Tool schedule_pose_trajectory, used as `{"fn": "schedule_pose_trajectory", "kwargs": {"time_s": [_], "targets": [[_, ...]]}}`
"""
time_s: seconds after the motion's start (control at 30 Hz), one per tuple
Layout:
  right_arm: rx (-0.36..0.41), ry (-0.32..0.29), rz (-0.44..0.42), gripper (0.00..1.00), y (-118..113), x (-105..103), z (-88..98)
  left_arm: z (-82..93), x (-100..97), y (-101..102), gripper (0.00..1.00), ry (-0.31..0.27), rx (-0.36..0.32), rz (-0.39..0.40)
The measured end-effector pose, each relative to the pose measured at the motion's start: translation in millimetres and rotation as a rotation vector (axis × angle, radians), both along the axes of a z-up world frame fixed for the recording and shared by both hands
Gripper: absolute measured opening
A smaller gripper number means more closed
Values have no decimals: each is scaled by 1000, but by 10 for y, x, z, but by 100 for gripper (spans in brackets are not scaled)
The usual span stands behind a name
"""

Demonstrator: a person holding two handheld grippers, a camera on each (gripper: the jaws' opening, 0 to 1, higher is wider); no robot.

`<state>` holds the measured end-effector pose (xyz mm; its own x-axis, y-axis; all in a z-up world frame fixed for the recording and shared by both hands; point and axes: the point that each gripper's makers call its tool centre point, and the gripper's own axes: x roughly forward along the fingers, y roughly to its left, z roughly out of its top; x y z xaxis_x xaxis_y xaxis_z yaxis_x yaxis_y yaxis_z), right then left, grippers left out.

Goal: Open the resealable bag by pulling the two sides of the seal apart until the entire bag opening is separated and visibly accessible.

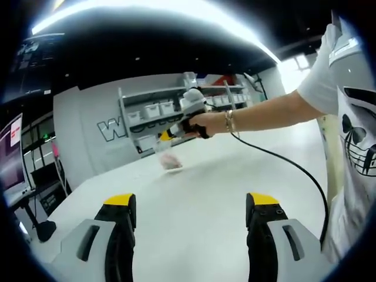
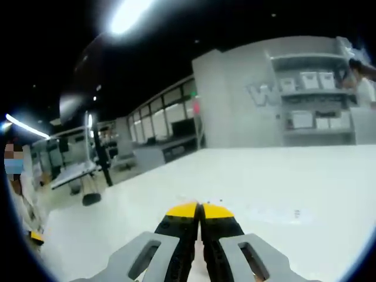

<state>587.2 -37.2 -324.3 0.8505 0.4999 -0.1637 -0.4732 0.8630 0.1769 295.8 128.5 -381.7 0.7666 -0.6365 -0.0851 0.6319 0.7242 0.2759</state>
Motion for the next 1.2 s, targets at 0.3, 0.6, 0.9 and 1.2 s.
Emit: {"fn": "schedule_pose_trajectory", "kwargs": {"time_s": [0.3,0.6,0.9,1.2], "targets": [[-10,-10,-29,0,-58,122,33,11,34,-40,75,-2,2,-9],[-35,-10,-46,0,-54,280,4,40,12,-38,75,-7,6,-7],[-57,-22,-56,0,-26,396,-33,44,18,-15,75,-7,4,3],[-91,-22,-97,0,-144,525,-73,23,52,-5,75,0,1,2]]}}
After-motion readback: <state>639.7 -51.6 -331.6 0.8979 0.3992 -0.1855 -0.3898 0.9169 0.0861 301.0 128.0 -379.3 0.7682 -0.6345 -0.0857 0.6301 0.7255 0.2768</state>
